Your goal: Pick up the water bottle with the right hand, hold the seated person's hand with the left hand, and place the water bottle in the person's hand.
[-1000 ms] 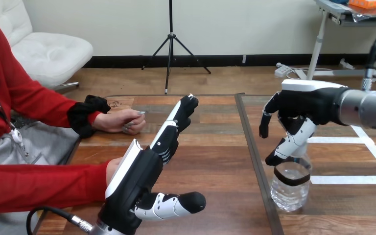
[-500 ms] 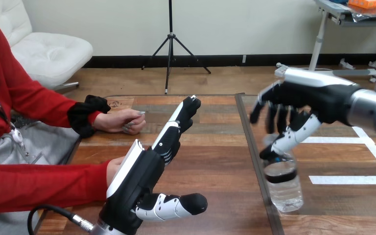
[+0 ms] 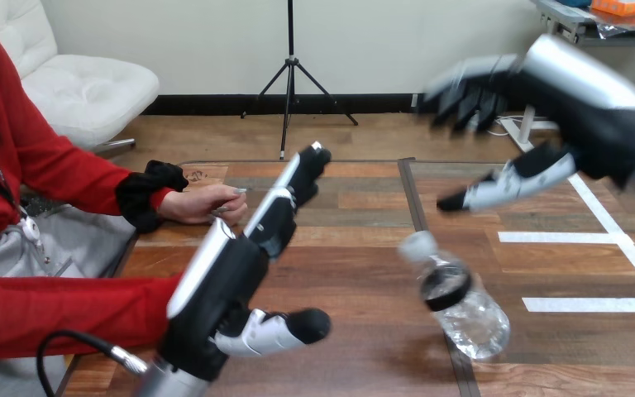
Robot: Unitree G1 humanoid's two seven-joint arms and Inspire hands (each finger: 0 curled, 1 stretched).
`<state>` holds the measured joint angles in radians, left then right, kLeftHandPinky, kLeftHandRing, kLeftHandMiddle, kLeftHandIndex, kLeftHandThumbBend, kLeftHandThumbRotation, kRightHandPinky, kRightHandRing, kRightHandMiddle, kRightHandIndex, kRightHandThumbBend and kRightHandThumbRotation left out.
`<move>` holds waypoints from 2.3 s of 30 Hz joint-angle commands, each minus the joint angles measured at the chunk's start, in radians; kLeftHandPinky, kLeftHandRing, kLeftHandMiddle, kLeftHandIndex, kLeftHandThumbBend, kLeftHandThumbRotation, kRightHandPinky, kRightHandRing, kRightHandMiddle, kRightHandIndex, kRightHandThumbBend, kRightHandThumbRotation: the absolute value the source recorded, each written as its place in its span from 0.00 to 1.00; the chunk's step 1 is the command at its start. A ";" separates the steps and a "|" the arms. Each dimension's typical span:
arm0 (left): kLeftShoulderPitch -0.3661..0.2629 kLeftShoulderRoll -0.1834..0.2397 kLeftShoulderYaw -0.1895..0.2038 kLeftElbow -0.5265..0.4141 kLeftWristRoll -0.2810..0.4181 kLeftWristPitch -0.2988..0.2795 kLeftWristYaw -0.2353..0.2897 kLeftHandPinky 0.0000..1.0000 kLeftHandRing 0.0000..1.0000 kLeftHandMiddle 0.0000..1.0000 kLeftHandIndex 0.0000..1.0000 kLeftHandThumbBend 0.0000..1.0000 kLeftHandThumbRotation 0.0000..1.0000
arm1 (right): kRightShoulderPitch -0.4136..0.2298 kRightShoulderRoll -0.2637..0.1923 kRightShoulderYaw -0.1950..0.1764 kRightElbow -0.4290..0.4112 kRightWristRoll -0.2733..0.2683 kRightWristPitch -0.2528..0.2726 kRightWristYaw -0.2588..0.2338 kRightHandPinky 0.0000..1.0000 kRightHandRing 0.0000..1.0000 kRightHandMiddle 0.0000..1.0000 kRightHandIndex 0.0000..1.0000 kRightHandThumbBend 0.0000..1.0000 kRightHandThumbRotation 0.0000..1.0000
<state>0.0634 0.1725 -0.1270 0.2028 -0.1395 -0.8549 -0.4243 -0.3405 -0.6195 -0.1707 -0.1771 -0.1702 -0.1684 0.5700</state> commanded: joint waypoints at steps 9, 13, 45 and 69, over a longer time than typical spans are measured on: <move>-0.042 0.049 0.038 -0.043 -0.071 0.001 -0.037 0.99 1.00 1.00 1.00 1.00 0.73 | 0.097 0.119 -0.026 0.107 0.083 -0.187 -0.190 0.67 0.70 0.72 0.76 1.00 0.26; -0.034 0.065 0.046 -0.054 -0.088 0.010 -0.054 0.99 1.00 1.00 1.00 1.00 0.72 | 0.117 0.154 -0.015 0.173 0.081 -0.258 -0.240 0.69 0.73 0.73 0.78 1.00 0.29; 0.010 0.119 0.085 -0.128 -0.147 0.072 -0.115 1.00 1.00 1.00 1.00 1.00 0.64 | 0.192 0.277 0.067 0.272 0.060 -0.319 -0.361 0.79 0.82 0.83 0.90 1.00 0.34; -0.004 0.094 0.074 -0.118 -0.117 0.078 -0.108 1.00 1.00 1.00 1.00 1.00 0.67 | 0.195 0.232 0.115 0.212 -0.021 -0.147 -0.327 0.82 0.84 0.83 0.87 1.00 0.26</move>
<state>0.0992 0.2762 -0.0564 0.1120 -0.2540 -0.7796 -0.5353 -0.0965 -0.3606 -0.0657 0.0433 -0.1918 -0.3258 0.2317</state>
